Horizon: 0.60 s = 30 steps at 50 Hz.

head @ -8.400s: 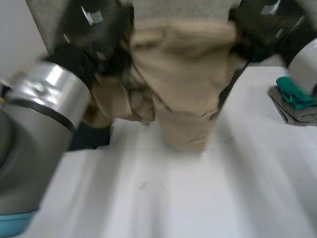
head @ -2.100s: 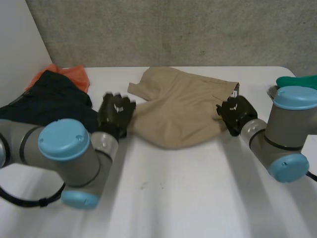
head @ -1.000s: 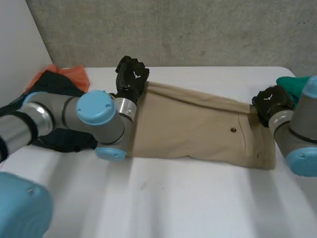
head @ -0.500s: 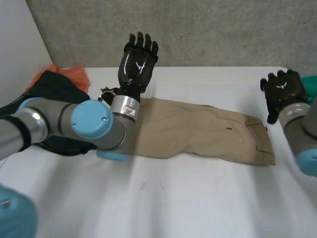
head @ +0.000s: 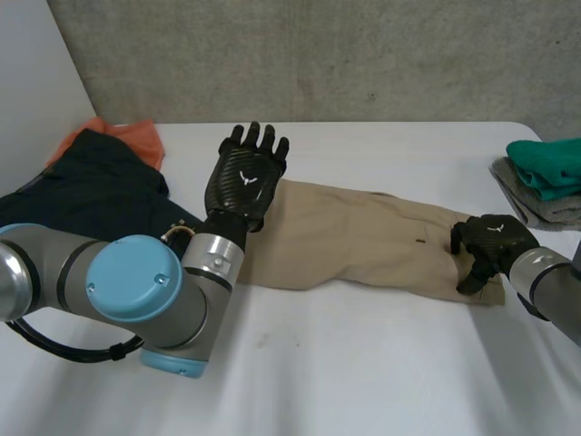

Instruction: Fold the laundry.

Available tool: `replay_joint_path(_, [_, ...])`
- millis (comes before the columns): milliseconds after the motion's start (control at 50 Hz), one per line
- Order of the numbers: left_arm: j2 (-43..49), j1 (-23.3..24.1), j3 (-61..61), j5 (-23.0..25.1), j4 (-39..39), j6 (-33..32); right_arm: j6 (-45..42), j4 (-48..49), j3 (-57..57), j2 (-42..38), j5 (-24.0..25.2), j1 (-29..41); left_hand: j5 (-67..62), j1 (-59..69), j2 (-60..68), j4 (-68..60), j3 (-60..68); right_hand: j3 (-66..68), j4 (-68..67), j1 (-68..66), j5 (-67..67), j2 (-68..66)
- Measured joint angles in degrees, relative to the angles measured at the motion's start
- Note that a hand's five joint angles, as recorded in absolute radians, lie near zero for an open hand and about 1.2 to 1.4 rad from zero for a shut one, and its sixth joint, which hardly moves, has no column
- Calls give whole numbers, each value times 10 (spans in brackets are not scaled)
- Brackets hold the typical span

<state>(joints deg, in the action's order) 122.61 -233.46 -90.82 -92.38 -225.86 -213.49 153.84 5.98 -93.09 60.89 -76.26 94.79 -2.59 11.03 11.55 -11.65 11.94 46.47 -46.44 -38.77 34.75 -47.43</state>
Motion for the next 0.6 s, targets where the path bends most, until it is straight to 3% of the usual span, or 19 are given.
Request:
replay_joint_path(20, [0,0,0,0,0,0,0,0,0,0,0,0,0,0,0,0,0,0,0,0,0,0])
replay_joint_path(40, [0,0,0,0,0,0,-11,7,1,-6,-9,-3,0,0,0,0,0,120,-121,-78,109,-114])
replay_joint_path(100, [0,0,1,-1,0,-1,-33,14,-3,-5,-20,-14,0,0,0,0,0,198,-207,-119,179,-194])
replay_joint_path(240, [-11,0,-3,-4,1,-1,-81,9,-25,59,-20,-51,0,0,0,0,0,203,-216,-141,186,-195])
replay_joint_path(420, [-49,-3,-23,-11,1,0,-229,-16,-43,142,-12,-90,0,0,0,0,0,203,-216,-161,203,-195])
replay_joint_path(500, [-59,-3,-31,-13,1,2,-284,-7,-36,150,4,-68,0,0,0,0,0,203,-216,-171,203,-195])
replay_joint_path(600, [-71,-4,-40,-25,2,15,-366,36,-15,149,70,37,0,0,0,0,0,205,-219,-175,207,-195])
